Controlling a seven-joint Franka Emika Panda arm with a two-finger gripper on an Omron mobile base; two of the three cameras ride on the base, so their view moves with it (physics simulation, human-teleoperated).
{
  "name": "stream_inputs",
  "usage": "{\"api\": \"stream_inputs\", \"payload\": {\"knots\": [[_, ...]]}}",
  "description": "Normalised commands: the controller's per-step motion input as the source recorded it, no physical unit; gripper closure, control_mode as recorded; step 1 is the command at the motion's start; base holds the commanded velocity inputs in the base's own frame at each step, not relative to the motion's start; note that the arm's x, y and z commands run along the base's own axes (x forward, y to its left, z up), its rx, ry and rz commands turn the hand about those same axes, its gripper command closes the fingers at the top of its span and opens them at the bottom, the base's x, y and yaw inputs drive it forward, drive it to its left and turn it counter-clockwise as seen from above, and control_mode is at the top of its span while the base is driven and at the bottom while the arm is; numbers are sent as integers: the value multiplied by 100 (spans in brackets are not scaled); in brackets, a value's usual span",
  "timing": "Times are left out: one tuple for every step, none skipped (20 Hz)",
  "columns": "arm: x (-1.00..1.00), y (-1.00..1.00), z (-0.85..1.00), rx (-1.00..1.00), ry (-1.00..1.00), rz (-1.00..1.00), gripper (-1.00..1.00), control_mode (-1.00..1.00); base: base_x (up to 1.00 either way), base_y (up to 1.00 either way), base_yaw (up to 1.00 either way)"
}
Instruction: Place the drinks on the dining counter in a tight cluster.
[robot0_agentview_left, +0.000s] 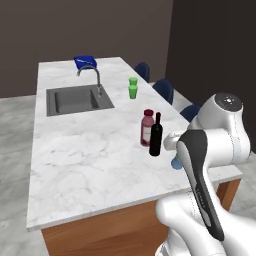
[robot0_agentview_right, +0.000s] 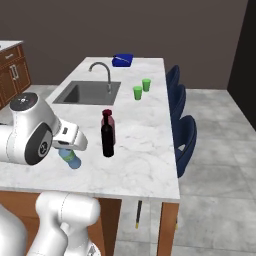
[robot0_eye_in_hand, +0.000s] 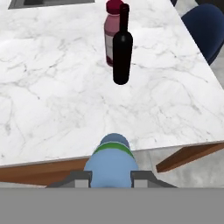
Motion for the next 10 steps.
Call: {"api": "stream_inputs", "payload": {"knots": [[0,0,0,0,0,0,100,100,31,-21,0],[0,0,0,0,0,0,100,100,0,-18,0],[0,0,0,0,0,0,100,100,0,0,0],[0,0,0,0,0,0,100,100,0,0,0],[0,0,0,0,0,0,100,100,0,0,0],[0,0,0,0,0,0,100,100,0,0,0],[0,0,0,0,0,0,100,100,0,0,0],[0,0,0,0,0,0,100,100,0,0,0],[0,0,0,0,0,0,100,100,0,0,0],[0,0,0,0,0,0,100,100,0,0,0]]}}
